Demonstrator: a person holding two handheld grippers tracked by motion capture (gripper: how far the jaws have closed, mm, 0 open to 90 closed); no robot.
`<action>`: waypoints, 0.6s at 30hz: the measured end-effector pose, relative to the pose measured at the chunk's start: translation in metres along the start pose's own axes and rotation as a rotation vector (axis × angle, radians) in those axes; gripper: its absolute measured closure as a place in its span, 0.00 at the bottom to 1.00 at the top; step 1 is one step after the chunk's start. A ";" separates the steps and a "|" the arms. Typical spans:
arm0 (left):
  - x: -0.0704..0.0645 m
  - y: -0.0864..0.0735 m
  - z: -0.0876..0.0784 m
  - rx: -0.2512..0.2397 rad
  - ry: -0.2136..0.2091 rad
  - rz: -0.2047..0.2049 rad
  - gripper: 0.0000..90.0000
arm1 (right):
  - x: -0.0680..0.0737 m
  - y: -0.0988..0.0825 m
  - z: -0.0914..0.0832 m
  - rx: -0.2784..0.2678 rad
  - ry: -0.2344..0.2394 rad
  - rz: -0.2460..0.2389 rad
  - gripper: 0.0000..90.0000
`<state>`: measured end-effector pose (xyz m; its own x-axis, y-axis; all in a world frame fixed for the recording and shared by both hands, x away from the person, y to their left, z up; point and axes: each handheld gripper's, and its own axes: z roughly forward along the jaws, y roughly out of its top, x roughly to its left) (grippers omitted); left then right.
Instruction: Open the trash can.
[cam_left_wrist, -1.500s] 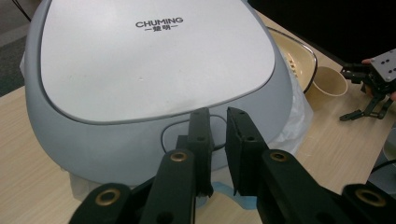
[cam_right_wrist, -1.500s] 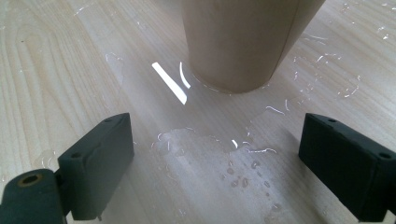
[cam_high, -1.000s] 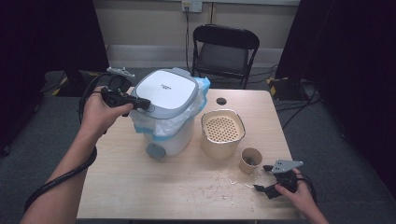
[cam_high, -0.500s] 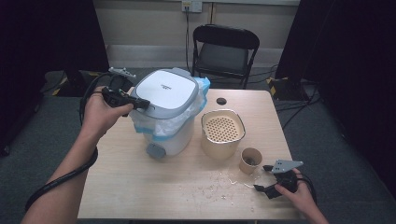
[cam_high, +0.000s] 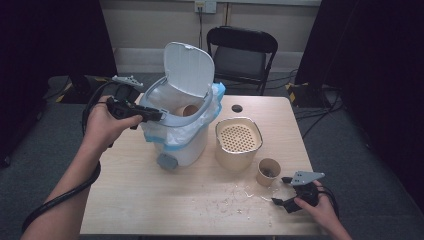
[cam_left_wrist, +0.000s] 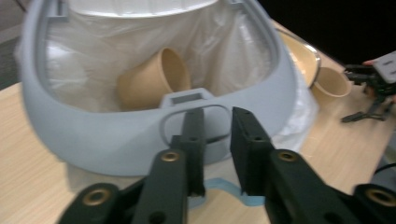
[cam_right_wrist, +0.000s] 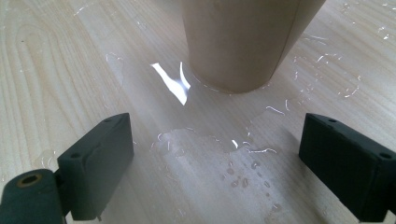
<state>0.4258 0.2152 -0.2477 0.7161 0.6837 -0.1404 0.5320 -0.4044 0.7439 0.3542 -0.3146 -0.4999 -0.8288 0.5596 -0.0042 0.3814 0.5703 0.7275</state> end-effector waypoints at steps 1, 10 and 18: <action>-0.002 -0.002 0.000 -0.004 -0.012 0.005 0.79 | 0.000 0.000 0.000 0.000 0.000 0.000 0.10; -0.011 -0.026 -0.002 -0.006 -0.027 0.043 0.48 | 0.000 0.000 0.000 0.002 0.002 -0.001 0.10; -0.012 -0.048 0.001 -0.009 -0.035 0.038 0.33 | 0.000 0.000 0.000 0.002 0.002 -0.001 0.10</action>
<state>0.3927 0.2256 -0.2823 0.7512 0.6463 -0.1342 0.5001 -0.4244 0.7548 0.3541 -0.3147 -0.4998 -0.8301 0.5577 -0.0033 0.3816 0.5723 0.7258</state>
